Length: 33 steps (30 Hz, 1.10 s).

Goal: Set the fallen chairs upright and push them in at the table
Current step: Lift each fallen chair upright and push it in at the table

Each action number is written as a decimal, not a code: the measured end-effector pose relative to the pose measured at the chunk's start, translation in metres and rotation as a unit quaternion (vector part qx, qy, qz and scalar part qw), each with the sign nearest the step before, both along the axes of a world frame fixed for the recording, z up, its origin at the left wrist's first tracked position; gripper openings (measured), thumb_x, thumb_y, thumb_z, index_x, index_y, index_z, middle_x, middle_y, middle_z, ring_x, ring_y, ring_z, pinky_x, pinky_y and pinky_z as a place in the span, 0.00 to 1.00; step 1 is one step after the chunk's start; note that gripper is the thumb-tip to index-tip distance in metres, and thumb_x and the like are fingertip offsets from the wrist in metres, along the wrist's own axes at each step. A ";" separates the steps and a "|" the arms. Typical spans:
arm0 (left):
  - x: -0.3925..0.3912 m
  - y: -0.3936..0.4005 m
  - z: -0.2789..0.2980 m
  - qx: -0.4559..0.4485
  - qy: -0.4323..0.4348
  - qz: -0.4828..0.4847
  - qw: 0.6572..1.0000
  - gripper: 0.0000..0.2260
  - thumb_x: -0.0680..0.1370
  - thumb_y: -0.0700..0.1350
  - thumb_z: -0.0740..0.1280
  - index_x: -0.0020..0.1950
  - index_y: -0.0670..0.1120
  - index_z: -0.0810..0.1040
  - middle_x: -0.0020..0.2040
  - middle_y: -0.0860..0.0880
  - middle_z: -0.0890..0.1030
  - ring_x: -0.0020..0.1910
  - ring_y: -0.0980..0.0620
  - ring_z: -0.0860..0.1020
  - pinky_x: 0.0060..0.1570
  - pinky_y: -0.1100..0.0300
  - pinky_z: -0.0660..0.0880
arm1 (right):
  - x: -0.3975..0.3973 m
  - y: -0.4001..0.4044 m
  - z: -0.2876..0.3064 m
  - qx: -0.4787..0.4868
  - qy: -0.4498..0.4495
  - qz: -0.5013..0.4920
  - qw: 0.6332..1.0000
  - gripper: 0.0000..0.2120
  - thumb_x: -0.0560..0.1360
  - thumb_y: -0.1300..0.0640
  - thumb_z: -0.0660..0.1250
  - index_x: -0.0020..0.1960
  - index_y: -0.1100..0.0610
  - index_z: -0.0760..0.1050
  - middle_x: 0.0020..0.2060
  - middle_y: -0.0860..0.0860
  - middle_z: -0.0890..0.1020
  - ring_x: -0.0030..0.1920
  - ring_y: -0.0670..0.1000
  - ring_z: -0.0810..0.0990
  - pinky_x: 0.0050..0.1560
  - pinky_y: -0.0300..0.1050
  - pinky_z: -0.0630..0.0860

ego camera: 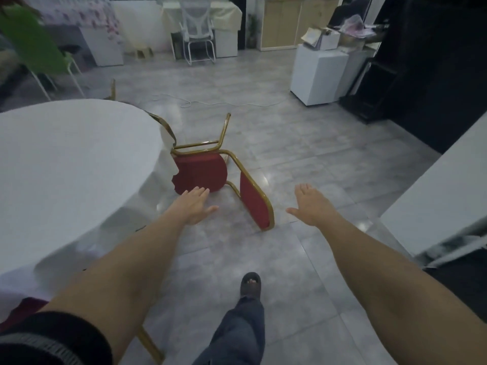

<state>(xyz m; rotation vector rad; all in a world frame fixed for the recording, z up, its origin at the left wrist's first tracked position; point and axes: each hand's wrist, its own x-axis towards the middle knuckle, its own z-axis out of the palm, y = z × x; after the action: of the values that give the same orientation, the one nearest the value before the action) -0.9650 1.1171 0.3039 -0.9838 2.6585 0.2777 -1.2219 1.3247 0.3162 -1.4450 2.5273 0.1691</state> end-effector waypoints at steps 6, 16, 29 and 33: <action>-0.092 -0.073 -0.021 0.034 -0.012 0.030 0.999 0.35 0.80 0.63 0.51 0.79 0.42 0.50 0.79 0.44 0.53 0.79 0.47 0.51 0.76 0.47 0.50 | -0.084 -0.099 -0.017 0.038 -0.017 0.045 0.998 0.38 0.80 0.43 0.57 0.78 0.63 0.46 0.78 0.59 0.51 0.78 0.57 0.49 0.77 0.51 0.51; -0.182 -0.143 -0.064 0.096 0.006 0.147 0.984 0.34 0.80 0.62 0.54 0.78 0.41 0.53 0.79 0.43 0.57 0.78 0.46 0.55 0.76 0.49 0.53 | -0.180 -0.244 -0.057 0.088 -0.061 0.183 0.977 0.30 0.82 0.55 0.54 0.78 0.63 0.46 0.79 0.57 0.50 0.78 0.54 0.48 0.76 0.48 0.50; -0.301 -0.092 -0.178 0.185 0.014 0.537 0.823 0.32 0.81 0.59 0.56 0.78 0.42 0.54 0.78 0.43 0.58 0.76 0.45 0.59 0.74 0.53 0.57 | -0.309 -0.410 -0.204 0.201 -0.026 0.547 0.812 0.29 0.83 0.60 0.52 0.79 0.62 0.42 0.79 0.55 0.45 0.79 0.53 0.44 0.76 0.46 0.47; -0.361 -0.067 -0.236 0.221 0.030 0.590 0.776 0.33 0.80 0.59 0.57 0.78 0.43 0.53 0.78 0.44 0.57 0.77 0.45 0.57 0.75 0.53 0.56 | -0.338 -0.433 -0.258 0.213 -0.023 0.598 0.772 0.29 0.83 0.58 0.49 0.79 0.62 0.41 0.79 0.55 0.43 0.78 0.53 0.42 0.77 0.48 0.46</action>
<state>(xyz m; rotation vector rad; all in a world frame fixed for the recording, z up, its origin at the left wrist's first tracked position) -1.3262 1.0499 0.0683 -2.2849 1.4696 1.1060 -1.5600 0.8918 0.0578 -2.4703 1.0068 0.8019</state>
